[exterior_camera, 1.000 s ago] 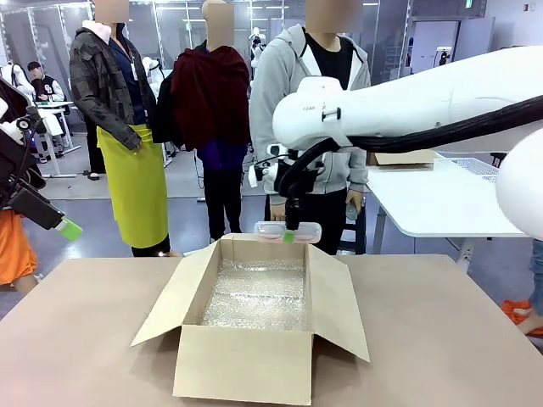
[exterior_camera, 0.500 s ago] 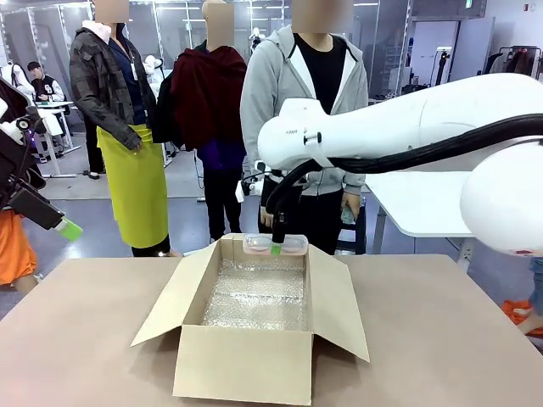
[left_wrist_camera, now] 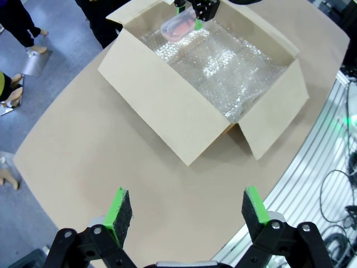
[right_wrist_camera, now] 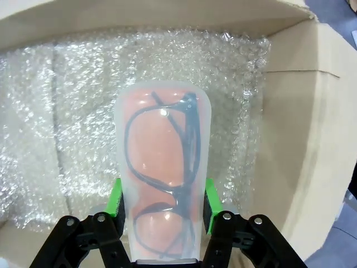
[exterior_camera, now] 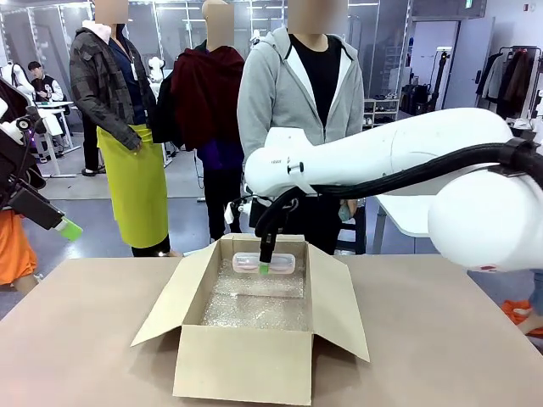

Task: Pack the glasses set securely to prepare it for shipping.
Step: Place the Glasses case inside the Package Box, then put the Glasses case from the right side of the table into the Package Box.

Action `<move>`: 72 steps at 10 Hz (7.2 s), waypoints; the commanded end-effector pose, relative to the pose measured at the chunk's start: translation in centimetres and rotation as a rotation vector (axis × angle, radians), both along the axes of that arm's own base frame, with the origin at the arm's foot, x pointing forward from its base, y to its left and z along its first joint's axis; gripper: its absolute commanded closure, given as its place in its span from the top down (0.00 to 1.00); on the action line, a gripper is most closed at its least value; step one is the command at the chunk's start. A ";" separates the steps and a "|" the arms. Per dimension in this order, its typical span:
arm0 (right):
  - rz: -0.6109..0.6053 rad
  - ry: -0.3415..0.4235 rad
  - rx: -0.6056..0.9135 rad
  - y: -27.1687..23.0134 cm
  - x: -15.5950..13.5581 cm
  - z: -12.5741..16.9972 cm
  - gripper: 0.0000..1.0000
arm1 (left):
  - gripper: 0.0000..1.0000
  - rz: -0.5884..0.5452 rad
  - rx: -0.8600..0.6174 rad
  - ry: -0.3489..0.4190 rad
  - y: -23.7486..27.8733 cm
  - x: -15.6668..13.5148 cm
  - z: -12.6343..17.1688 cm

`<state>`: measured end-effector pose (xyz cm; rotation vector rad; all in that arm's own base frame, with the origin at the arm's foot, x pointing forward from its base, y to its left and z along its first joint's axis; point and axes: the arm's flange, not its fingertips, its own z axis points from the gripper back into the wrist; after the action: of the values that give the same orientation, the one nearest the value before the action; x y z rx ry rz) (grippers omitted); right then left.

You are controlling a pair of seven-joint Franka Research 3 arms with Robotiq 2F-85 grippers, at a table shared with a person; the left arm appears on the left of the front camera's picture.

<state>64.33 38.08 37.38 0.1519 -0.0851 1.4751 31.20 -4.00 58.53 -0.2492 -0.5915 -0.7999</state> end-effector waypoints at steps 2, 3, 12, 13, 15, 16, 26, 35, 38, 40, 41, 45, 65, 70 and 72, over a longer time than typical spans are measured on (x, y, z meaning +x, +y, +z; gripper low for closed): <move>-0.027 -0.027 -0.061 1.0 1.5 -1.1 0.63 | 1.00 -0.006 -0.012 -0.001 0.1 -0.1 0.1; -0.024 -0.011 -0.067 0.9 1.5 -1.2 0.63 | 1.00 -0.006 -0.012 -0.001 0.1 -0.1 0.1; 0.003 0.012 -0.070 0.7 1.2 -2.0 1.00 | 1.00 -0.006 -0.012 -0.001 0.1 -0.1 0.1; 0.001 0.017 -0.068 0.7 1.3 -2.0 1.00 | 1.00 -0.006 -0.012 -0.001 0.1 -0.1 0.1; 0.005 0.013 -0.047 0.0 0.8 -2.4 1.00 | 1.00 -0.006 -0.012 -0.001 0.1 -0.1 0.1; 0.005 0.013 -0.047 0.0 0.8 -2.4 1.00 | 1.00 -0.006 -0.012 -0.001 0.1 -0.1 0.1; -0.024 -0.003 -0.076 -0.1 -0.2 -0.7 1.00 | 1.00 -0.006 -0.012 -0.001 0.1 -0.1 0.1; -0.195 -0.074 0.062 -12.1 -17.2 13.3 1.00 | 1.00 -0.006 -0.012 -0.001 0.1 -0.1 0.1; -0.315 -0.153 0.238 -20.0 -23.9 15.7 1.00 | 1.00 -0.006 -0.012 -0.001 0.1 -0.1 0.1; -0.423 -0.169 0.351 -25.5 -27.0 17.3 1.00 | 1.00 -0.006 -0.012 -0.001 0.1 -0.1 0.1; -0.482 -0.181 0.377 -27.6 -28.2 17.6 1.00 | 1.00 -0.006 -0.012 -0.001 0.1 -0.1 0.1; -0.628 -0.223 0.413 -31.8 -31.0 16.8 1.00 | 1.00 -0.006 -0.012 -0.001 0.1 -0.1 0.1; -0.610 -0.225 0.424 -32.6 -30.8 16.9 1.00 | 1.00 -0.006 -0.012 -0.001 0.1 -0.1 0.1; -0.610 -0.225 0.424 -32.6 -30.8 16.9 1.00 | 1.00 -0.006 -0.012 -0.001 0.1 -0.1 0.1; -0.610 -0.225 0.424 -32.6 -30.8 16.9 1.00 | 1.00 -0.006 -0.012 -0.001 0.1 -0.1 0.1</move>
<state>33.51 5.32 54.14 0.2767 -0.5856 0.8632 31.19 -3.99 58.51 -0.2468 -0.5909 -0.7986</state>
